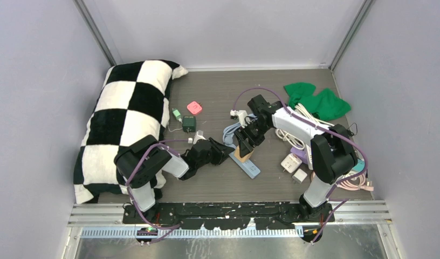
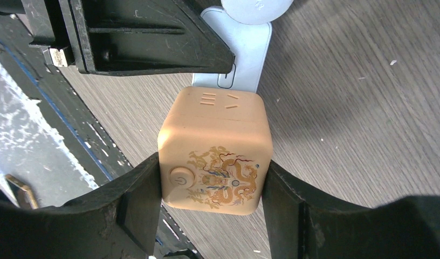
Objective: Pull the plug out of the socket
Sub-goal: Remove the plug from the socket.
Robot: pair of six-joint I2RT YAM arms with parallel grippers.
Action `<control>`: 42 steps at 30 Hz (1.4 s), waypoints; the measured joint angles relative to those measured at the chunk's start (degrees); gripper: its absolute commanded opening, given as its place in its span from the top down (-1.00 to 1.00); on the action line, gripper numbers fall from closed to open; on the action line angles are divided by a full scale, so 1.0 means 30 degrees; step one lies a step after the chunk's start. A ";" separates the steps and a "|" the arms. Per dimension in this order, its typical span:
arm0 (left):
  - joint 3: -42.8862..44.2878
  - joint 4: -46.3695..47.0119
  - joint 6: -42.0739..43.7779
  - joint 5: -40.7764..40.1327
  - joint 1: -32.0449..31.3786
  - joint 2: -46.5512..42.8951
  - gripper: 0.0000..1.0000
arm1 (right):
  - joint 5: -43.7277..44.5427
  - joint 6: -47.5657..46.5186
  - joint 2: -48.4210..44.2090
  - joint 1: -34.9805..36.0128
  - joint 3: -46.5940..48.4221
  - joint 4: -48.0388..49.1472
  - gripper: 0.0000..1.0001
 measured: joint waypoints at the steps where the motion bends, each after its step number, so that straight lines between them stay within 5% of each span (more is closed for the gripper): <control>1: -0.0080 0.0066 -0.0007 0.0015 0.0000 -0.0029 0.99 | 0.0364 -0.0036 0.0000 0.0248 0.0153 -0.0189 0.98; 6: -0.0430 0.0233 -0.0029 -0.0051 0.0000 -0.0372 0.99 | 0.0984 -0.0270 0.0058 0.0619 0.0576 -0.0758 0.98; 17: 0.0102 0.0342 0.0080 -0.0138 -0.0058 -0.0153 0.99 | -0.2557 -0.0124 -0.0240 -0.2193 -0.0882 0.0495 0.98; 31: -0.0415 0.0197 0.0044 0.0036 -0.0036 -0.0488 0.99 | 0.1275 -0.0364 -0.0357 0.0882 0.0503 -0.0816 0.98; 42: -0.0131 0.0211 0.0131 0.0044 -0.0131 -0.0503 1.00 | -0.2200 -0.0109 -0.1071 -0.1770 -0.1392 0.0663 0.98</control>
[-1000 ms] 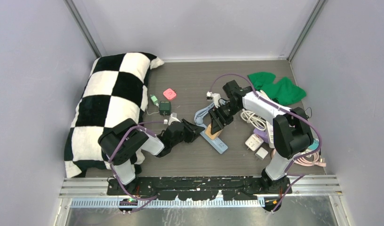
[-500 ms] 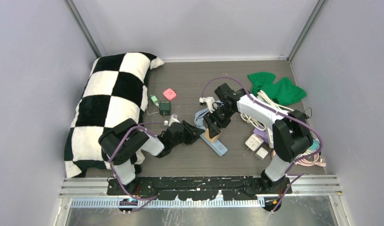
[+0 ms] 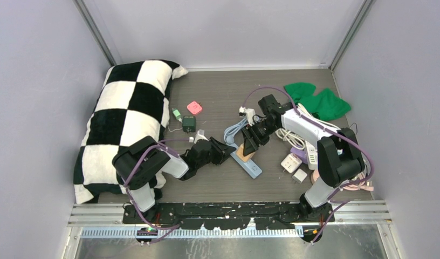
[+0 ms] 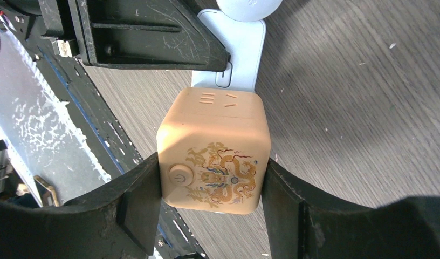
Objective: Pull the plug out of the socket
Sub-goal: Remove the plug from the socket.
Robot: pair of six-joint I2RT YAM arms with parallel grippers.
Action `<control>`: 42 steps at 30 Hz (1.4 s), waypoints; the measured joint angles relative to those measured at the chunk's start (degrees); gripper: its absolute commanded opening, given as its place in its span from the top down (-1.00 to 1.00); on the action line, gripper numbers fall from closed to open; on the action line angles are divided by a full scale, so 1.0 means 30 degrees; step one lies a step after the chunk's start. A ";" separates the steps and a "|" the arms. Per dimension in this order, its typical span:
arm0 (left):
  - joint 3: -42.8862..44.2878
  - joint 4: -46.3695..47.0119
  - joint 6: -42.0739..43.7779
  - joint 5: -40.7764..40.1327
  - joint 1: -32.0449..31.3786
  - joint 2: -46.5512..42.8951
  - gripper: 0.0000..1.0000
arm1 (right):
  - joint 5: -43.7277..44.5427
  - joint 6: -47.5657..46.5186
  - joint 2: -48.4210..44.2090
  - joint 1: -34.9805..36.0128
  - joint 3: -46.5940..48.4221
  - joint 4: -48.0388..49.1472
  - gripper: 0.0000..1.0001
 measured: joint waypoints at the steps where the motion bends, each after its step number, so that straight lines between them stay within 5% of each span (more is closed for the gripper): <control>1: 0.0029 0.0000 0.0000 0.0058 -0.0007 0.0029 0.99 | 0.0044 0.0015 -0.0095 0.0073 -0.0029 0.0036 0.98; 13: -0.0415 -0.0160 0.0015 0.0095 0.0022 -0.0386 0.99 | 0.2958 -0.0750 0.0204 0.2543 0.1778 -0.1778 0.98; 25: -0.0117 -0.0539 0.0262 -0.0138 -0.0022 0.0124 0.99 | -0.0692 -0.0605 -0.0721 -0.0342 0.0095 -0.0889 0.98; 36: -0.0102 -0.0546 0.0306 -0.0219 0.0007 0.0117 0.99 | -0.2820 -0.1268 -0.1421 0.2892 0.1217 -0.1967 0.98; 38: -0.0109 -0.0546 0.0328 -0.0262 0.0007 0.0102 0.86 | -0.3053 -0.1588 -0.1421 0.2572 0.1545 -0.2302 0.98; 42: -0.0117 -0.1333 0.0874 -0.0437 0.0007 -0.0532 0.13 | -0.3417 -0.2055 -0.1421 0.1217 0.1647 -0.2528 0.98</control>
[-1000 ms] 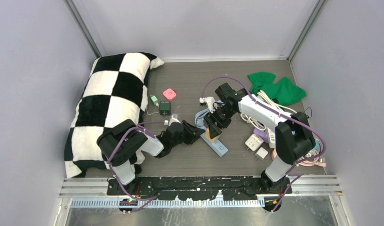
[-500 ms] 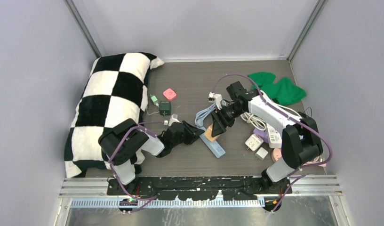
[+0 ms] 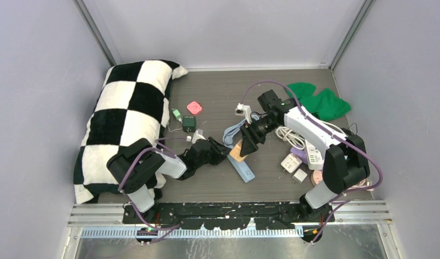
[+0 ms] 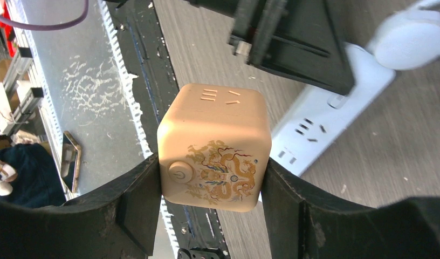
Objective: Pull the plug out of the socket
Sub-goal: Remove the plug from the socket, then place the plug at the center of the board.
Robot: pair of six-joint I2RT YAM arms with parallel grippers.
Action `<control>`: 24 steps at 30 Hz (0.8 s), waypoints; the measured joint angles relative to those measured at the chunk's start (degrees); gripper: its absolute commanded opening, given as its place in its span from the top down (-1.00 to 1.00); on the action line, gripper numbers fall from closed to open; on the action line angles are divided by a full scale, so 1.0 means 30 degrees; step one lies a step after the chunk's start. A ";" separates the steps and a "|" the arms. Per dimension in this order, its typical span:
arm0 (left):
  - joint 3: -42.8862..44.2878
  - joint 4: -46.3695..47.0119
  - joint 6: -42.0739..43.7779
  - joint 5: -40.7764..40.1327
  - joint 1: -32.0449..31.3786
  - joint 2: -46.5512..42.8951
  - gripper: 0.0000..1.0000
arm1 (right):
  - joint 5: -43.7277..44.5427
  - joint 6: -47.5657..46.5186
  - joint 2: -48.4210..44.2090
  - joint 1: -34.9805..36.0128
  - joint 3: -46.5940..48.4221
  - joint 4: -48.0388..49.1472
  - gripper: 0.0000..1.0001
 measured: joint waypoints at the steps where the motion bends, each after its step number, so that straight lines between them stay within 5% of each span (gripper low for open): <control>1: 0.0029 -0.0444 0.0386 -0.0066 0.0000 -0.0386 0.02 | -0.0080 -0.0117 -0.0007 -0.0561 -0.0022 -0.0022 0.98; 8: 0.1450 -0.5544 0.4772 -0.0503 0.0000 -0.3643 -0.32 | -0.0459 -0.0175 -0.1239 -0.3519 -0.1268 0.0197 0.98; 16: 0.1923 -0.9610 0.9391 -0.1370 0.0000 -0.8466 -0.35 | -0.1523 0.0073 -0.1938 -0.5246 -0.1661 0.0627 0.98; 20: 0.1887 -1.1468 1.2218 -0.2361 0.0000 -1.2189 -0.98 | -0.2193 0.0510 -0.1938 -0.5544 -0.1719 0.0962 0.98; 24: 0.0823 -1.0069 1.4331 -0.3359 0.0007 -1.5373 -0.99 | -0.3053 0.1311 -0.1938 -0.5756 -0.1880 0.1508 0.98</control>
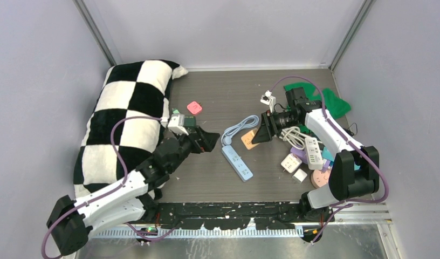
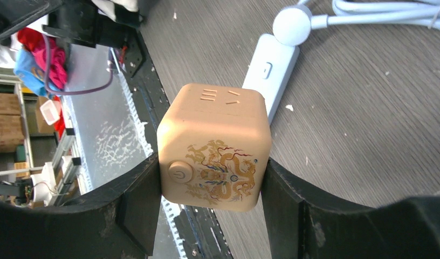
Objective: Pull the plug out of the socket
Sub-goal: Place the plug at the center of the board.
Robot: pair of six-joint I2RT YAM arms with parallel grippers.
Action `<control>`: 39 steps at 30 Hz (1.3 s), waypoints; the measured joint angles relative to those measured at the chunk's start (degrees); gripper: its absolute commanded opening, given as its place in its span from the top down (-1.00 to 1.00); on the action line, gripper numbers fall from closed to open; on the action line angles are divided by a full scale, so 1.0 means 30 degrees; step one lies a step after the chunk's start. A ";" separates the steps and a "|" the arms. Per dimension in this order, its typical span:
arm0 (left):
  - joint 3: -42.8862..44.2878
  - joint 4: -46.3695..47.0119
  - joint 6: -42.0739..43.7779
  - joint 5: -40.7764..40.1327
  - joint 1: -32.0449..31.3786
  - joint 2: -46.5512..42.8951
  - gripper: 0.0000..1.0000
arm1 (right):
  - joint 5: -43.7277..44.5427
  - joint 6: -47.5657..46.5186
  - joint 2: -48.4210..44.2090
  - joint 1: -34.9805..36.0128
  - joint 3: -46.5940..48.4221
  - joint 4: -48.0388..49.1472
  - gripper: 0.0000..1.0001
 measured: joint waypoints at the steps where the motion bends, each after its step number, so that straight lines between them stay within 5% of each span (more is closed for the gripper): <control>1: -0.1253 0.1537 0.0546 -0.0284 0.0102 -0.1056 -0.99 | -0.0313 0.0277 0.0000 -0.0036 -0.0080 0.0284 0.98; 8: -0.1413 0.2113 0.4320 0.3111 0.1027 -0.0474 -0.89 | -0.2135 0.3126 -0.0073 -0.0131 -0.1537 0.3126 0.96; 19: 0.0262 0.2251 1.5613 0.7067 -0.2280 0.2769 -0.99 | -0.3650 0.7614 -0.0073 -0.0124 -0.3111 0.7351 0.96; 39: 0.1158 0.6856 1.8287 0.6040 -0.2514 0.7861 -0.88 | -0.4131 0.8553 0.0291 0.1705 -0.3373 0.8488 0.92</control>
